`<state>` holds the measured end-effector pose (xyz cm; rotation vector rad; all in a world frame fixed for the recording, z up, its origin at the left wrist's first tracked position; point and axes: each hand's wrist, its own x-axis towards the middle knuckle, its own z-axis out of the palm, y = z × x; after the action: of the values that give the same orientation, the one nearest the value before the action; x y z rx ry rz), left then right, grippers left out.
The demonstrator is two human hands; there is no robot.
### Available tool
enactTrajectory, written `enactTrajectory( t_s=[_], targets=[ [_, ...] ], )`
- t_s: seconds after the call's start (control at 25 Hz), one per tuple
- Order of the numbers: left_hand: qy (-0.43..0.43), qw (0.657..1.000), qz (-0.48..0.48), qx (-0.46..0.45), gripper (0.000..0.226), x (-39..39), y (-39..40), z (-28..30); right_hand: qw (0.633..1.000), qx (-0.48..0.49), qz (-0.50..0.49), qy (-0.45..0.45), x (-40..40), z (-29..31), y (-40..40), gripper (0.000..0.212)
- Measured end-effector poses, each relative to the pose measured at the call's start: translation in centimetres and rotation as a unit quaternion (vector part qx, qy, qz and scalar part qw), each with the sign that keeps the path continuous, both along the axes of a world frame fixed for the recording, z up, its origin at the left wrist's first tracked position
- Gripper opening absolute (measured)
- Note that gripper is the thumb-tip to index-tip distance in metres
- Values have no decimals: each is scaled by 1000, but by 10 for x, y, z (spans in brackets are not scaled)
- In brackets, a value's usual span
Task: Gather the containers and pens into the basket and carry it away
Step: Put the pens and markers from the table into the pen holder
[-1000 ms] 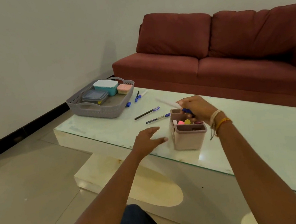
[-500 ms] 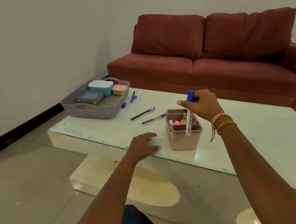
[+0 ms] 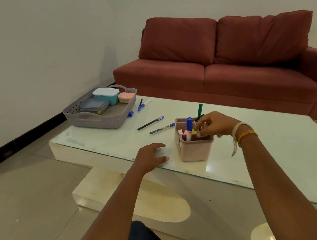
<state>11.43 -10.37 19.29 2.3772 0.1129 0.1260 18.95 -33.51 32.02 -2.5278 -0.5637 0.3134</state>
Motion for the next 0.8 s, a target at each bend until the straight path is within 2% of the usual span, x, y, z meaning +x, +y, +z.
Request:
enactTrajectory(
  t_s=[0.04,0.12,0.2,0.28,0.4,0.6,0.72,0.8],
  targets=[
    [-2,1000,1,-7,54,0,0,0,999,1,-46,20,2,0,-9,9],
    [-8,1000,3,-14,53,0,0,-1,981,-19,-151,123,0,-3,-19,28],
    [-7,1000,2,-8,53,1,0,-2,948,-27,-178,262,-9,-10,-16,36],
    [-3,1000,2,-5,53,3,0,-3,938,3,-189,290,-8,-21,-7,35],
    [-22,1000,8,-11,46,7,3,-4,955,46,-239,168,10,-32,-1,22],
    [-55,997,27,-43,24,21,16,-9,952,56,-301,18,54,-33,-24,9],
    [-82,995,25,-47,27,29,25,-12,944,15,-322,-67,87,-34,-40,14],
    [-119,990,38,-60,28,33,26,-15,938,9,-336,-83,103,-33,-45,13]
  ],
)
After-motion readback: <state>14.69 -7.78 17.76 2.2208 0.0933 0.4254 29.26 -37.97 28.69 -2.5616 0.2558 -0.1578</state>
